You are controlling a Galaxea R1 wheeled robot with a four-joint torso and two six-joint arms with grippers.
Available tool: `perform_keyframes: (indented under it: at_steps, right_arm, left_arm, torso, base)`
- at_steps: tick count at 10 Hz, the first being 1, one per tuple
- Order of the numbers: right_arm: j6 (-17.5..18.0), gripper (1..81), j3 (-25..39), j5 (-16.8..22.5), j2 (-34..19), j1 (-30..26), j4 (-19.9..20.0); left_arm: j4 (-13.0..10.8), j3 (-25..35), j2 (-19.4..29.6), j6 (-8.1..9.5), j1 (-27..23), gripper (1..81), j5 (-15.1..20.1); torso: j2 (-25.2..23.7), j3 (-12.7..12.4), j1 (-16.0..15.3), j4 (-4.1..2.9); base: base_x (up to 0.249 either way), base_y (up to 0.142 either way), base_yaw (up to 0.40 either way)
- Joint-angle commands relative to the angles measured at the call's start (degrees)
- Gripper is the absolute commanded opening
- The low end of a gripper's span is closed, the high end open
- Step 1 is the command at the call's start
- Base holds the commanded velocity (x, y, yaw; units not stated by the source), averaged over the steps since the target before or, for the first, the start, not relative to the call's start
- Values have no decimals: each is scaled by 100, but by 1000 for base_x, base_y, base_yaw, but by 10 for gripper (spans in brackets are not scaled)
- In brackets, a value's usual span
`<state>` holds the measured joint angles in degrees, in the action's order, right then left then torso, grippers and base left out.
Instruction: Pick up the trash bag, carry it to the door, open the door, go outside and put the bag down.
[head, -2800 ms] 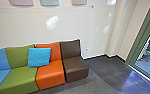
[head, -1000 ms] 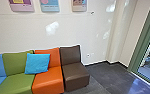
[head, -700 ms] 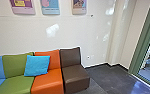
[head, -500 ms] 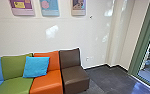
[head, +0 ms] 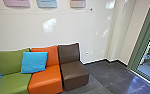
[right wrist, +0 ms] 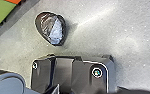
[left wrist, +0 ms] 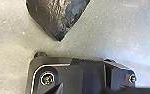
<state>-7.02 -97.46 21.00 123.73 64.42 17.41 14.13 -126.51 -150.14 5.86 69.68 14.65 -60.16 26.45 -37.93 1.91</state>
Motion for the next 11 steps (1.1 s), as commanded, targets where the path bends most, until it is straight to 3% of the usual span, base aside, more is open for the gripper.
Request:
perform_keyframes:
  at_steps: [1,6,7,8,11]
  right_arm:
    - [-1,811,115,430,-416,-512,140]
    - [8,811,290,510,-619,-679,140]
    - [8,811,334,501,-645,-679,149]
    - [8,811,334,510,-654,-714,149]
    - [8,811,343,685,-698,-846,166]
  left_arm:
    - [116,30,142,-6,-547,811,372]
    - [213,-67,124,-6,-785,811,407]
    - [274,-180,107,-6,-872,811,564]
    - [283,-216,98,-6,-969,811,608]
    - [371,-216,98,-6,-1303,811,881]
  torso:
    - [-547,515,-351,2]
    - [-1567,1477,-1003,2]
    - [-1755,1117,-1123,2]
    - [-1954,1290,-1248,2]
    - [-2461,1397,-1571,2]
  base:
    - [0,0,0]
    - [0,0,0]
    - [0,0,0]
    - [0,0,0]
    - [0,0,0]
